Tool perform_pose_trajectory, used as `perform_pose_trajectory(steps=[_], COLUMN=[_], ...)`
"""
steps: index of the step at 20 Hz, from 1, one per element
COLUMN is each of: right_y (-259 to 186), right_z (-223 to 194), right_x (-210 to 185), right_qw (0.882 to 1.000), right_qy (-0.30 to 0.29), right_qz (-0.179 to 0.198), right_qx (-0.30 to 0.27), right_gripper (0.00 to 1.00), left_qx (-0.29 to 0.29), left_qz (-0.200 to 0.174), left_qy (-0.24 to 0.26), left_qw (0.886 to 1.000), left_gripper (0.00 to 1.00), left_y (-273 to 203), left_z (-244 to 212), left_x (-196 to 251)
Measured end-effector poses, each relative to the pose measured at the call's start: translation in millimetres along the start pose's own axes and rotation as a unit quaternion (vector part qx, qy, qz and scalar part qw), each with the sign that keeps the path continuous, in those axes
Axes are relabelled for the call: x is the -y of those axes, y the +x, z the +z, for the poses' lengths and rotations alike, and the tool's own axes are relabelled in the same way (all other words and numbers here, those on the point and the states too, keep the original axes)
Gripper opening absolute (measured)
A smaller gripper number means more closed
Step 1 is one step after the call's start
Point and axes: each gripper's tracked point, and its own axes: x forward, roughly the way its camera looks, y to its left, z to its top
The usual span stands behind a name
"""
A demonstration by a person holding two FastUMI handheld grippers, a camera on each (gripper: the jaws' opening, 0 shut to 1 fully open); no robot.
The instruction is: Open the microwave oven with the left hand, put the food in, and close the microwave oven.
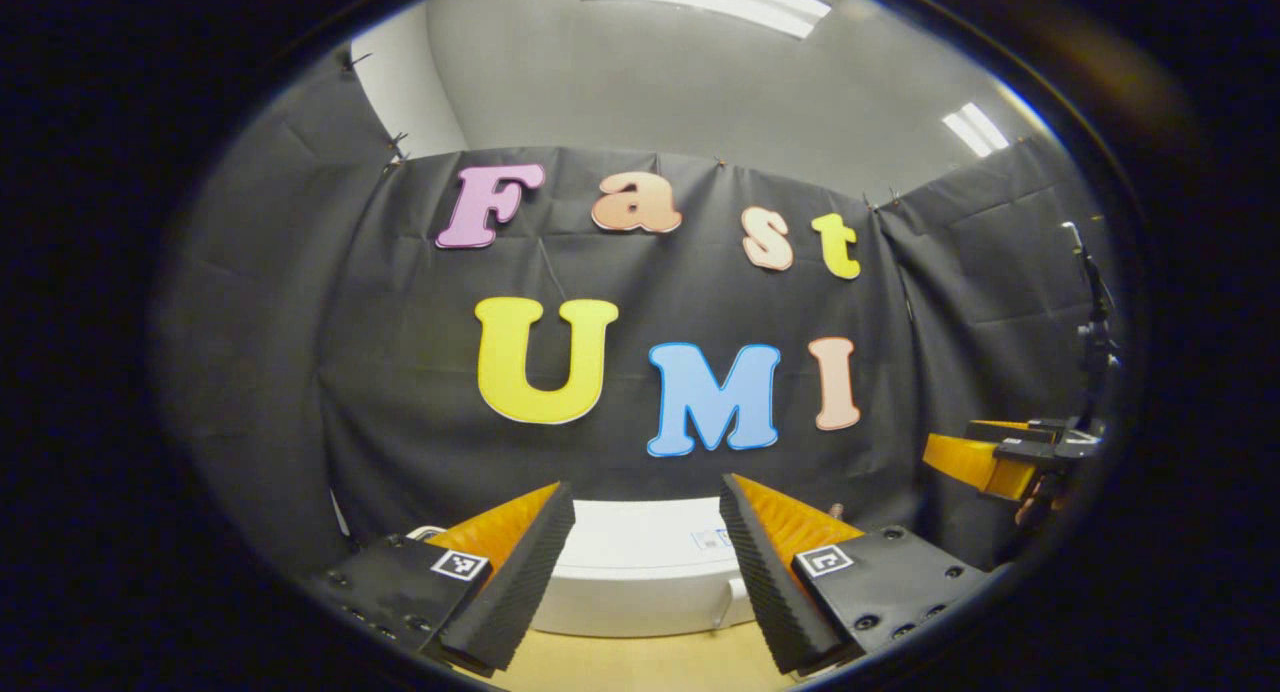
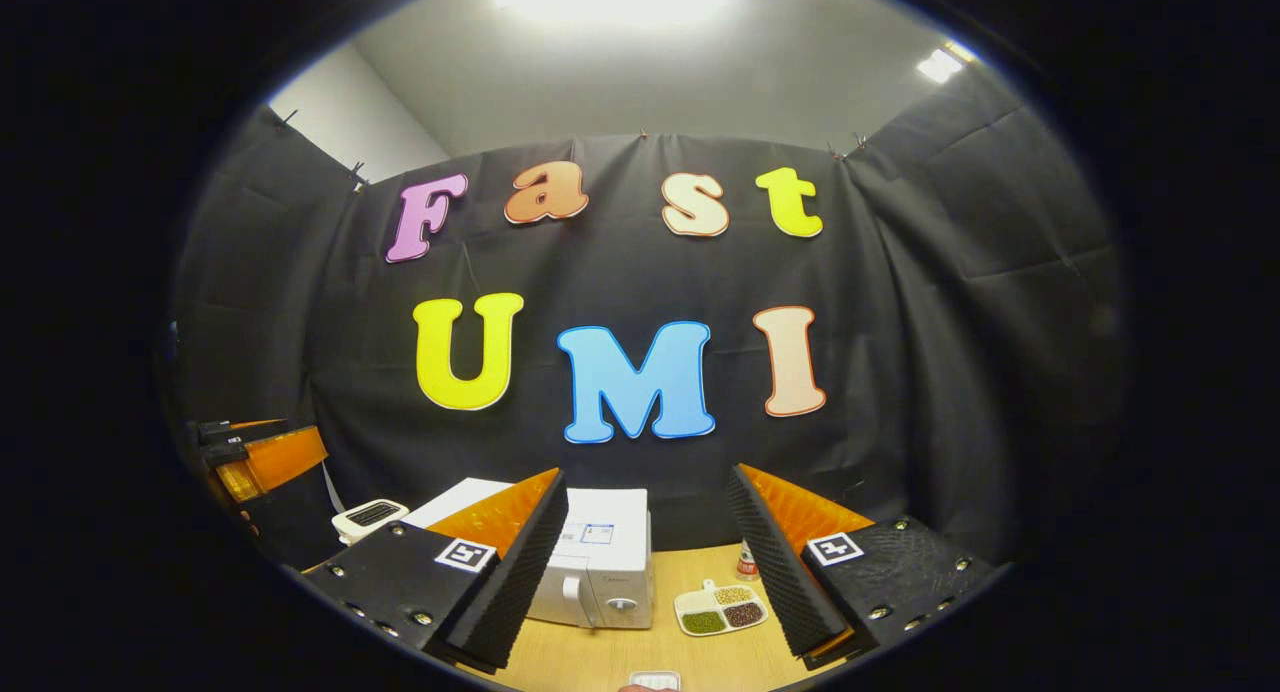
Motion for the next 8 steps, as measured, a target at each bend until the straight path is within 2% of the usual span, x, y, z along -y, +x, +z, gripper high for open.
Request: perform_pose_trajectory(steps=[4, 8], right_y=[-6.9, -6.1], right_z=[6.1, 3.8], right_x=[-9.7, -15.6], right_qw=[1.000, 1.000], right_qy=[-0.001, 0.007], right_qz=[0.004, 0.012], right_qx=[0.009, -0.002], right_gripper=[0.97, 0.97], left_qx=[0.009, 0.019], left_qz=[-0.006, -0.022], left_qy=[-0.003, -0.019], left_qw=[1.000, 0.999], left_gripper=[0.97, 0.94], left_y=[-4.8, -5.8], left_z=[1.4, 1.6], left_x=[-3.1, -1.8])
